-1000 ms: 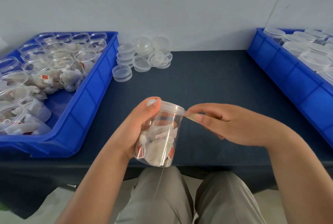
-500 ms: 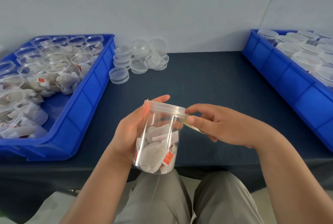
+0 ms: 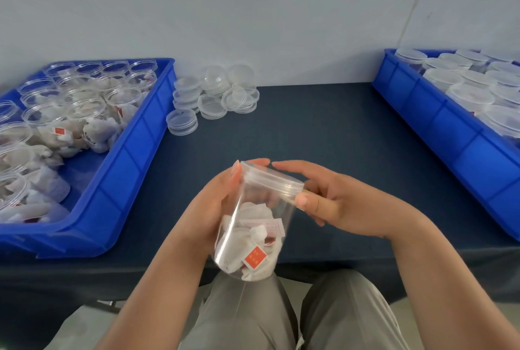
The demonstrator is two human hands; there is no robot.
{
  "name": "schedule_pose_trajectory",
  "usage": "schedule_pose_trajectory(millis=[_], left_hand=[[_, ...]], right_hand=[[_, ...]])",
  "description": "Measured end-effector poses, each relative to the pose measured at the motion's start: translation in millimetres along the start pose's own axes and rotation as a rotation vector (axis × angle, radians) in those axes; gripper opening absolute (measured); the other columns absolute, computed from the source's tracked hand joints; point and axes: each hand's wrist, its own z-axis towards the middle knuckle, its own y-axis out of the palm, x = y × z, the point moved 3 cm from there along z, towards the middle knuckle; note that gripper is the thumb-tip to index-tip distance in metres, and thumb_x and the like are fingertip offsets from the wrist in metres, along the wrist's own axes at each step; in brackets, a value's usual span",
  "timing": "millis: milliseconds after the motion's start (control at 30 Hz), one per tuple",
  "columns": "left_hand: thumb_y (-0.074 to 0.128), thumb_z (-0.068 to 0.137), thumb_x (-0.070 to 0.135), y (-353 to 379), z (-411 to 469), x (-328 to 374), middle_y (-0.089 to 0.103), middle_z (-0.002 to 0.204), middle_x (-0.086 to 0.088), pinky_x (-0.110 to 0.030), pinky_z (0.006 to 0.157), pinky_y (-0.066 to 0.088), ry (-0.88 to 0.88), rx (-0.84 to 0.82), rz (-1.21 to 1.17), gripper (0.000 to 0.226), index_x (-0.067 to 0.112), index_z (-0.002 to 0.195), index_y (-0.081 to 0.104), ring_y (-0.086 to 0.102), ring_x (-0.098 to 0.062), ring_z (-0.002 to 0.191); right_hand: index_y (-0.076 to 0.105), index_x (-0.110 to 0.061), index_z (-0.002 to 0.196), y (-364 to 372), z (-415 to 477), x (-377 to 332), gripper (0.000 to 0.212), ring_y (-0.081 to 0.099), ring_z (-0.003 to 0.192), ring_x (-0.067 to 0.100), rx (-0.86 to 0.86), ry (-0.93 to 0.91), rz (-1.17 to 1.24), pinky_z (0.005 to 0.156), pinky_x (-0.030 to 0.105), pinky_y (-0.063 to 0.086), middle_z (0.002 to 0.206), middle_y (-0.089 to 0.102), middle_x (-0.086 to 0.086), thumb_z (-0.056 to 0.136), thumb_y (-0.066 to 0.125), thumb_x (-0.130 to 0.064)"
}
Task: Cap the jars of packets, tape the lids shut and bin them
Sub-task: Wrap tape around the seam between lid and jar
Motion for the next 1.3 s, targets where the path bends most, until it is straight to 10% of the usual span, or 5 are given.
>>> schedule_pose_trajectory(millis=[133,600,733,867,1300], left_hand=[[0.039,0.113,0.048,-9,17,0,0.076,0.078,-0.009,-0.035,0.064,0.055,-0.153,0.363,0.290,0.052,0.004,0.100,0.063,0.074,-0.019,0.058],[0.041,0.077,0.093,18,-9,-6,0.063,0.108,0.040,-0.023,0.076,0.051,0.078,0.411,0.934,0.051,0.061,0.115,0.053,0.062,0.017,0.098],[0.056,0.071,0.090,19,-9,-13,0.065,0.107,0.037,-0.015,0.068,0.051,0.159,0.514,0.959,0.068,0.049,0.125,0.054,0.066,0.011,0.093],[0.052,0.073,0.089,16,-9,-6,0.069,0.102,0.035,-0.008,0.062,0.051,0.170,0.532,0.893,0.062,0.047,0.117,0.060,0.067,0.011,0.092],[0.063,0.067,0.097,1,-18,1,0.073,0.097,-0.024,-0.048,0.080,0.065,-0.052,0.372,0.557,0.077,0.029,0.101,0.077,0.076,-0.035,0.084]], right_hand=[[0.029,-0.075,0.145,3,-2,5,0.068,0.065,0.080,0.018,0.001,0.043,-0.063,0.079,0.033,0.057,0.086,0.063,-0.001,0.082,0.045,-0.092],[0.041,-0.058,0.147,23,-1,8,0.079,0.059,0.107,-0.008,0.226,0.201,-0.116,0.092,0.029,0.050,0.117,0.061,-0.041,0.079,0.030,-0.097],[0.040,-0.053,0.153,27,0,5,0.087,0.055,0.125,-0.003,0.250,0.209,-0.101,0.106,0.030,0.046,0.145,0.053,-0.033,0.079,0.030,-0.096],[0.036,-0.060,0.147,21,-6,3,0.079,0.058,0.083,-0.016,0.242,0.184,-0.082,0.074,0.018,0.042,0.092,0.060,-0.044,0.076,0.041,-0.095],[0.044,-0.065,0.133,-3,-30,0,0.044,0.064,0.073,0.004,0.204,0.143,-0.177,0.062,0.016,0.048,0.092,0.069,-0.009,0.093,0.033,-0.081]])
